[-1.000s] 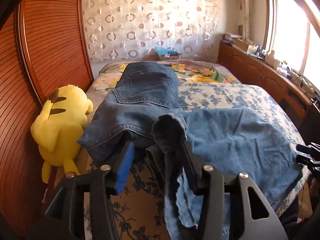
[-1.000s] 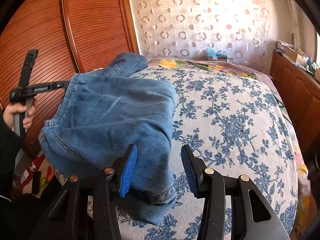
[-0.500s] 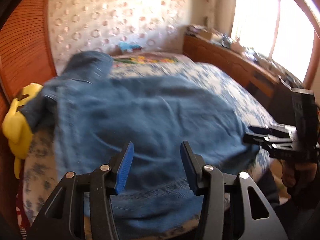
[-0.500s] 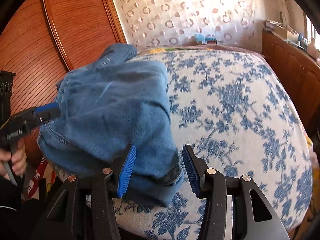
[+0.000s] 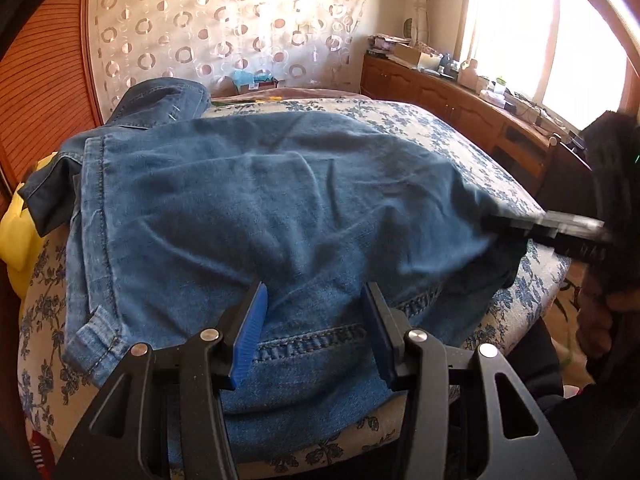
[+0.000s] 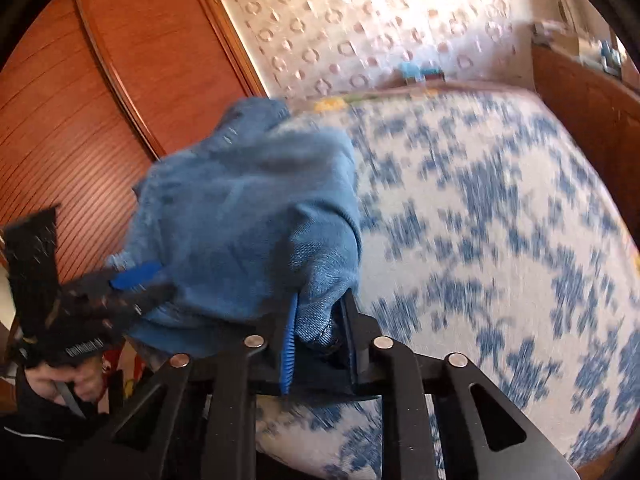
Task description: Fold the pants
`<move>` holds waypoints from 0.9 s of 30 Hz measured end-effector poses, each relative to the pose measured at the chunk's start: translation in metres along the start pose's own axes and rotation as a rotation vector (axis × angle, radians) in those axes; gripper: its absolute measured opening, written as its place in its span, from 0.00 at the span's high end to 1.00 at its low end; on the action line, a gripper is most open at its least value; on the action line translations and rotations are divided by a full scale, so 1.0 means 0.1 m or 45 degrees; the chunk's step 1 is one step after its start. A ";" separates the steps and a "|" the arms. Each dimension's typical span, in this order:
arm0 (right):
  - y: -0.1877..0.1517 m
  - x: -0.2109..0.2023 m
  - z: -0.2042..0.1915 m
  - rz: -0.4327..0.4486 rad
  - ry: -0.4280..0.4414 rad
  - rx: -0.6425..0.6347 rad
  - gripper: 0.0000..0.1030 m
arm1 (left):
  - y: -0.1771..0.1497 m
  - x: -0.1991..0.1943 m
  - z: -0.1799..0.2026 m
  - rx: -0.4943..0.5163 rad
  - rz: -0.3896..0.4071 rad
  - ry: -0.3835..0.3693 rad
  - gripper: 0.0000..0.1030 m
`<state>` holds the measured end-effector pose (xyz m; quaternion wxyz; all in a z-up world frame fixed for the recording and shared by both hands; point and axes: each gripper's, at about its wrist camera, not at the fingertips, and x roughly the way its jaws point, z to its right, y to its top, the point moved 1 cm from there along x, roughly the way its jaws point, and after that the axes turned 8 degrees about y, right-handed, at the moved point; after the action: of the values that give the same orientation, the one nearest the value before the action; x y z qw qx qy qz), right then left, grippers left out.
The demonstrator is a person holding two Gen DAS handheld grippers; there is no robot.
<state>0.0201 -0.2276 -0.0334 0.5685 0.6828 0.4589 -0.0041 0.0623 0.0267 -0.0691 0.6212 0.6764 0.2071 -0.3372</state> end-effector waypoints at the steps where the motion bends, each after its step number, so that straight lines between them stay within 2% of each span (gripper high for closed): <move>1: 0.06 -0.04 -0.06 0.026 0.005 -0.022 0.83 | -0.01 -0.03 -0.03 -0.013 0.000 -0.006 0.52; 5: 0.32 -0.17 -0.34 0.109 0.031 -0.121 0.84 | -0.01 -0.24 -0.21 -0.068 0.034 -0.007 0.52; 9: 0.52 -0.15 -0.68 0.144 0.085 -0.217 0.85 | -0.01 -0.45 -0.52 -0.122 0.080 0.054 0.52; 14: 0.63 0.00 -1.09 0.145 0.201 -0.330 0.86 | -0.05 -0.68 -0.99 -0.230 0.131 0.156 0.52; 20: 0.62 0.41 -1.48 0.061 0.346 -0.428 0.86 | -0.14 -0.86 -1.53 -0.330 0.166 0.265 0.52; 27: 0.31 0.80 -1.84 -0.140 0.533 -0.521 0.86 | -0.15 -0.92 -1.82 -0.379 0.184 0.331 0.52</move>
<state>-0.0089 -0.0317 0.0136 0.5862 0.5141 0.5938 0.1985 0.0249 0.2197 -0.0136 0.7050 0.6280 0.2838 -0.1674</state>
